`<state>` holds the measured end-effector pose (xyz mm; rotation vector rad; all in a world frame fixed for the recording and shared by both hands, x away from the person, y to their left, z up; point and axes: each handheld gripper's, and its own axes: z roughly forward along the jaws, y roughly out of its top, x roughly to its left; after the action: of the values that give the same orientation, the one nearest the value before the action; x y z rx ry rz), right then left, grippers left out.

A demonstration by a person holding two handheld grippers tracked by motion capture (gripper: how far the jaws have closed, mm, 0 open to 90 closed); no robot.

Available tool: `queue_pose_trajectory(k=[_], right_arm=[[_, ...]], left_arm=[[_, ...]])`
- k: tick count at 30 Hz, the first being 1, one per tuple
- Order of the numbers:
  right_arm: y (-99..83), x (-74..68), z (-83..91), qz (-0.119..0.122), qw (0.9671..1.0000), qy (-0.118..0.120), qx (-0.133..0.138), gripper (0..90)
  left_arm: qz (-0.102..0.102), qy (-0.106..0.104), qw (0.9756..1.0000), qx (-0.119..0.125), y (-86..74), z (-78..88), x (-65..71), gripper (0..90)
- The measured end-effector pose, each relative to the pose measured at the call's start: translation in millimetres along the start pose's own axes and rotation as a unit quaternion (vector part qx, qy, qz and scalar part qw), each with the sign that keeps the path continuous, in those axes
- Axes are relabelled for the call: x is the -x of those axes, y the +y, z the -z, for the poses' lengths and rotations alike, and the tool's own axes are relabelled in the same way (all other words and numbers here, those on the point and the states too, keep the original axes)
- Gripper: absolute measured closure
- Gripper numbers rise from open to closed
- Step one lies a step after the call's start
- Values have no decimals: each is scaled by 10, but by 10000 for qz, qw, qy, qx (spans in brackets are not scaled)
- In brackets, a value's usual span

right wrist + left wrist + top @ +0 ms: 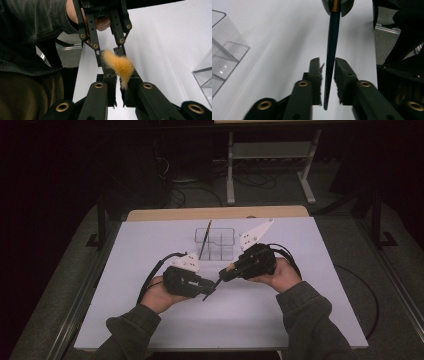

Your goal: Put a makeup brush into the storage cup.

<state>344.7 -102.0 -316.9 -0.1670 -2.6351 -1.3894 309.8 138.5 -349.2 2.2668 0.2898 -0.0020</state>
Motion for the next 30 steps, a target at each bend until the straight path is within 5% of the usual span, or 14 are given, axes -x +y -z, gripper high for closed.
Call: queue_pose_trajectory(k=[7, 10, 11, 14, 18, 24, 30], right_arm=[[44, -36, -28, 55, 10000, -25, -37, 828], [43, -37, -43, 49, 10000, -68, 7, 813], [32, -18, -47, -106, 9996, -156, 213, 669], [15, -10, -64, -96, 9995, -189, 241, 659], [-2, -1, -88, -85, 9991, -226, 358, 691], [14, 8, -75, -77, 9980, -225, 581, 765], [34, 29, -115, -140, 9984, -156, 523, 827]], left_arm=[[-119, -82, 9998, -118, 19, -50, 18, 838], [-13, -99, 9999, 88, -2, -45, 1, 843], [16, -100, 9998, 151, -5, -34, -9, 843], [84, -53, 9995, 306, -5, 9, -26, 843], [165, 7, 9988, 469, -10, 62, -44, 843], [224, 23, 9989, 413, -44, 45, -60, 843], [232, 41, 9992, 313, -50, 22, -66, 832]])
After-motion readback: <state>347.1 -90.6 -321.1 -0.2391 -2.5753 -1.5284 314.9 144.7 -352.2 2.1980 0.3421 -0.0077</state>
